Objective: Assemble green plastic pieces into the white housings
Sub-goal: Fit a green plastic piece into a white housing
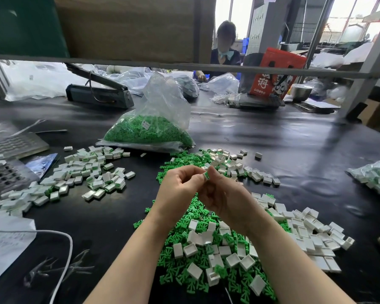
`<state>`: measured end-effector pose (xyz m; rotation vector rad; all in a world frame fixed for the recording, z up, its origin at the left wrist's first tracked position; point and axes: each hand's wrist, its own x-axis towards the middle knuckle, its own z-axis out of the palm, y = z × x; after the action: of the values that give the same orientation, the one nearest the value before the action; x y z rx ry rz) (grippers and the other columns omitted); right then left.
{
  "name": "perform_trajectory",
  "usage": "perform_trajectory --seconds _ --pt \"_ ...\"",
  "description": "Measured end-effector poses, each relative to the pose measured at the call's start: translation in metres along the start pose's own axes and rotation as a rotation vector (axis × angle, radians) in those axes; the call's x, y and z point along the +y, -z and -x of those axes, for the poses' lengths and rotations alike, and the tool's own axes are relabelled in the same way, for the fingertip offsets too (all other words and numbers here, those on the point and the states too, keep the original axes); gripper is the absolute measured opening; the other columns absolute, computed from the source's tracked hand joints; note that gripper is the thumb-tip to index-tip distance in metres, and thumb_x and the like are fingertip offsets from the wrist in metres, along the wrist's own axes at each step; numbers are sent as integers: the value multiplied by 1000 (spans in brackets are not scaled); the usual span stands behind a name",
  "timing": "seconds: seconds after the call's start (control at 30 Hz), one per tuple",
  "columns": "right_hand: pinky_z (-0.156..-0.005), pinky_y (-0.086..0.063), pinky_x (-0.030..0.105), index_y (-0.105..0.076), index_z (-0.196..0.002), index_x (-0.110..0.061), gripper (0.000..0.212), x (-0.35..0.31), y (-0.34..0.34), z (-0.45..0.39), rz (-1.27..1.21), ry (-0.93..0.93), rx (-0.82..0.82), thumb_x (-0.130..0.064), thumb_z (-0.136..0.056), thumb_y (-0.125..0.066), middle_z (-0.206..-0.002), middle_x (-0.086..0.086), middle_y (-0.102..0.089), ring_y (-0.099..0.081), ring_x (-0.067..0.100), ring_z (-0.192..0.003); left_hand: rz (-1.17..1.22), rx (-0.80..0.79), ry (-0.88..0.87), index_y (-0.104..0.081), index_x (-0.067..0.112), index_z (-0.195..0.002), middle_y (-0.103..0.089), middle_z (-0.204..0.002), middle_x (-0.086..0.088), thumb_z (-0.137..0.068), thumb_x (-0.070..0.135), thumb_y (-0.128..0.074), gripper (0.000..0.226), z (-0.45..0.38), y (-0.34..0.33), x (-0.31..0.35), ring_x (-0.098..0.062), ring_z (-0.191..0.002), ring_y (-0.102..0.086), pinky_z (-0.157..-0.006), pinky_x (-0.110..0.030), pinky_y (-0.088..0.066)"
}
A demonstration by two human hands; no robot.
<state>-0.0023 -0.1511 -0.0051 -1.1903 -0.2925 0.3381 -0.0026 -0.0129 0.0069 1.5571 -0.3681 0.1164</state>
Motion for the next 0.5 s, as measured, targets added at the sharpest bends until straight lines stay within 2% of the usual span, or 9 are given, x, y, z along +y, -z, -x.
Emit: perform_trajectory --seconds 0.17,0.27,0.4,0.5 --pt "-58 -29 27 -61 -99 -3 55 2 4 0 126 24 -4 -56 -81 -61 -67 0 -55 -45 12 -61 -7 -16 -6 -69 8 -76 -64 -59 2 -78 17 -53 18 1 0 1 -11 -59 -61 -60 -21 -50" --pt "-61 -26 31 -63 -105 2 60 2 4 0 189 51 24 -54 -82 -62 -68 0 -55 -42 15 -65 12 -39 0 -66 1 -77 -63 -57 -10 -76 14 -52 20 1 0 2 -21 -53 -61 -56 -27 -51" --pt "-67 -31 32 -69 -106 -9 46 1 4 0 245 74 29 -49 -84 -63 -81 9 -54 -43 21 -73 6 -40 11 -63 -4 -76 -59 -62 -33 -72 11 -51 19 0 -1 2 -29 -51 -61 -56 -31 -52" --pt "-64 -30 32 -72 -99 -16 33 1 5 1 256 81 17 -45 -88 -59 -74 2 -55 -44 17 -69 0 -37 26 -63 -5 -75 -60 -62 -32 -71 11 -52 20 -1 -2 1 -30 -52 -62 -57 -32 -52"
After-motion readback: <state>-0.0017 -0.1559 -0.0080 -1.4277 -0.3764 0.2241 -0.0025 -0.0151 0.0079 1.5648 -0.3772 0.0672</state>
